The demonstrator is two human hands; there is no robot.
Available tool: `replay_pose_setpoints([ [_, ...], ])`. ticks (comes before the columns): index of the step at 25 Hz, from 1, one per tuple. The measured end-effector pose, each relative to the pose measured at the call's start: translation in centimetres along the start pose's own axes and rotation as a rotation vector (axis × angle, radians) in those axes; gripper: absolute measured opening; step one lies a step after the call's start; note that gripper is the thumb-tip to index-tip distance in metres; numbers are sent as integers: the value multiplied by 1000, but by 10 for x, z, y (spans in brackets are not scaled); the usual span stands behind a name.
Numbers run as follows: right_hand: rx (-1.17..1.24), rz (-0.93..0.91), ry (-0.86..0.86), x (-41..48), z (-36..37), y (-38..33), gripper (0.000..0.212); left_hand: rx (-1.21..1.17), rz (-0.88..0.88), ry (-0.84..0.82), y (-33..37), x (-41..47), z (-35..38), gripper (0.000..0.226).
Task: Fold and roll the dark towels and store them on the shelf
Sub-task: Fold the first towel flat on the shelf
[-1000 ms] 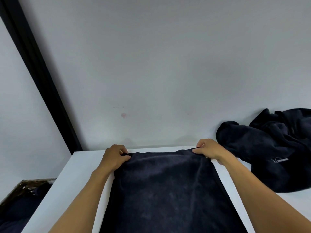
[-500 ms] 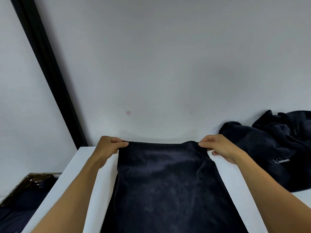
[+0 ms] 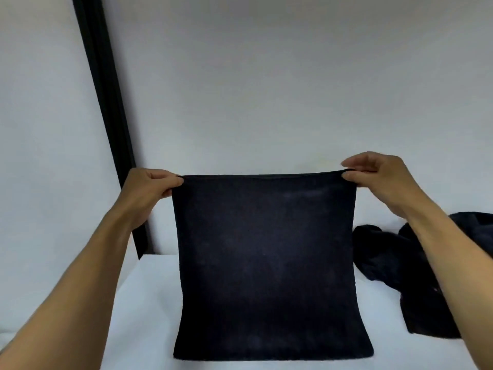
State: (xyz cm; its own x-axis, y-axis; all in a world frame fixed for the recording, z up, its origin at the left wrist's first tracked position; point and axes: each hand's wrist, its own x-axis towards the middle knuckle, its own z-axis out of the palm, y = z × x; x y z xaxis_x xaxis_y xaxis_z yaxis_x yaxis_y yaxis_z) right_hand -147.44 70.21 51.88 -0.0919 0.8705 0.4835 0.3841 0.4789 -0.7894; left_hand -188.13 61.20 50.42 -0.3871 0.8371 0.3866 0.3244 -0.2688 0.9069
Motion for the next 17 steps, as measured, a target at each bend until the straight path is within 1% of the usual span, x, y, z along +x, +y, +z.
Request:
replay_pose_setpoints([
  [2,-407,-144,-55,7,-14,-27,21,34,84,19,33,4,-8,7],
  [3,-550,-208,-51,9,-19,-38,19,65,126,18,46,4,-11,8],
  [4,-594,-254,-29,11,-24,-47,18,92,166,19,57,4,-14,10],
  [5,-555,-272,-3,11,-29,-55,16,107,205,22,67,4,-17,12],
  [6,-461,-266,14,12,-32,-60,14,113,239,28,73,3,-19,13],
  [8,-242,-196,16,13,-37,-66,12,122,303,39,83,2,-20,15],
  [10,-78,-133,25,16,-37,-68,11,117,351,61,89,3,-19,16],
  [12,64,-109,45,19,-34,-69,11,120,381,100,92,7,-17,18],
  [14,105,-99,41,25,-32,-67,15,193,386,116,91,13,-15,23],
  [17,-73,-65,40,38,-22,-60,17,469,334,118,86,28,-6,16],
])
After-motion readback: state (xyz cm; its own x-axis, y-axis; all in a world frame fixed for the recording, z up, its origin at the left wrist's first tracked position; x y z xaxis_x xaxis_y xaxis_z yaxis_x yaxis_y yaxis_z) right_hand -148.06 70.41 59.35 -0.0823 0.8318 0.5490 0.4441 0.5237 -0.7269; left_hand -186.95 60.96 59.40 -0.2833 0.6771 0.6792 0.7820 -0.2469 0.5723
